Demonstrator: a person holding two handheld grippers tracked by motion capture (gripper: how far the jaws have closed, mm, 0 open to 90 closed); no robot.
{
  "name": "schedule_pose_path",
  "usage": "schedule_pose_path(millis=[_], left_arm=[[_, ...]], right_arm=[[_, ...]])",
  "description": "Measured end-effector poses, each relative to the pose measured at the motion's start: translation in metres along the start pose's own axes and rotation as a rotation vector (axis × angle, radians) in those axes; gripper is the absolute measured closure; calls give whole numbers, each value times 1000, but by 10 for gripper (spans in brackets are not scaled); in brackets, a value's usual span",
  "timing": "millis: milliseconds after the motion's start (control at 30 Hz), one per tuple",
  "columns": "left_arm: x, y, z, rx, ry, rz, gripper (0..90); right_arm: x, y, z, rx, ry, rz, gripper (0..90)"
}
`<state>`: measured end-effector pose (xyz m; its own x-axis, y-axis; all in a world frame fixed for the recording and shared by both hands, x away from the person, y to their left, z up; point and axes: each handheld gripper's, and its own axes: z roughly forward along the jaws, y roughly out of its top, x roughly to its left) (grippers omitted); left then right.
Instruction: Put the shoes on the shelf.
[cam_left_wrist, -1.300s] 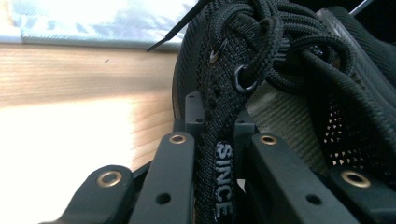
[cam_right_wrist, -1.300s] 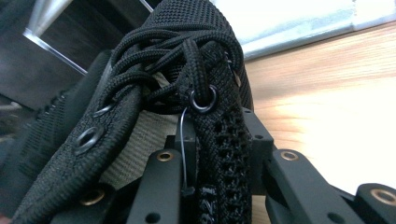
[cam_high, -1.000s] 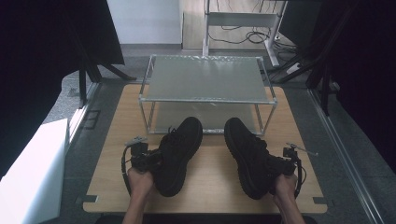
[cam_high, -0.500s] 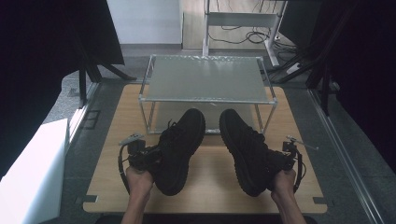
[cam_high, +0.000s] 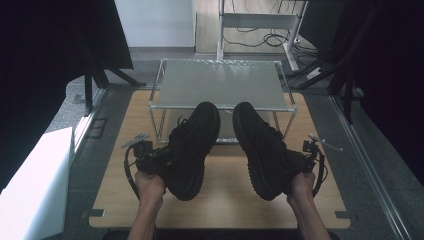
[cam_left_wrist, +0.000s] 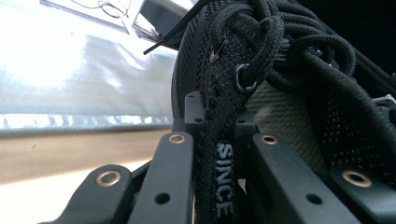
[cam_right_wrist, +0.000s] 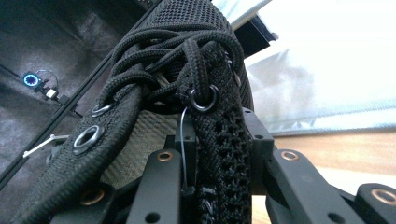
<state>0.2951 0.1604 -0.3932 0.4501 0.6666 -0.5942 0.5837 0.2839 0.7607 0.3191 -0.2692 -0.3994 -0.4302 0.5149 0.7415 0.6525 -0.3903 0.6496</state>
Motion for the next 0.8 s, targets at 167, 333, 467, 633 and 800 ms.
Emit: schedule_pose_path(millis=[167,333,467,633,800], left_arm=[[-5,12,3,-21,-9,-1,825],[-8,25,10,-32,-4,-7,823],[-7,37,16,-50,3,-22,823],[-7,51,27,-57,-3,-46,823],[-7,64,36,-67,13,-63,823]], right_arm=[[7,12,7,-14,1,-5,730],[11,28,12,-33,8,11,730],[13,41,18,-49,2,23,730],[16,54,28,-64,2,46,729],[19,65,43,-68,-2,57,729]])
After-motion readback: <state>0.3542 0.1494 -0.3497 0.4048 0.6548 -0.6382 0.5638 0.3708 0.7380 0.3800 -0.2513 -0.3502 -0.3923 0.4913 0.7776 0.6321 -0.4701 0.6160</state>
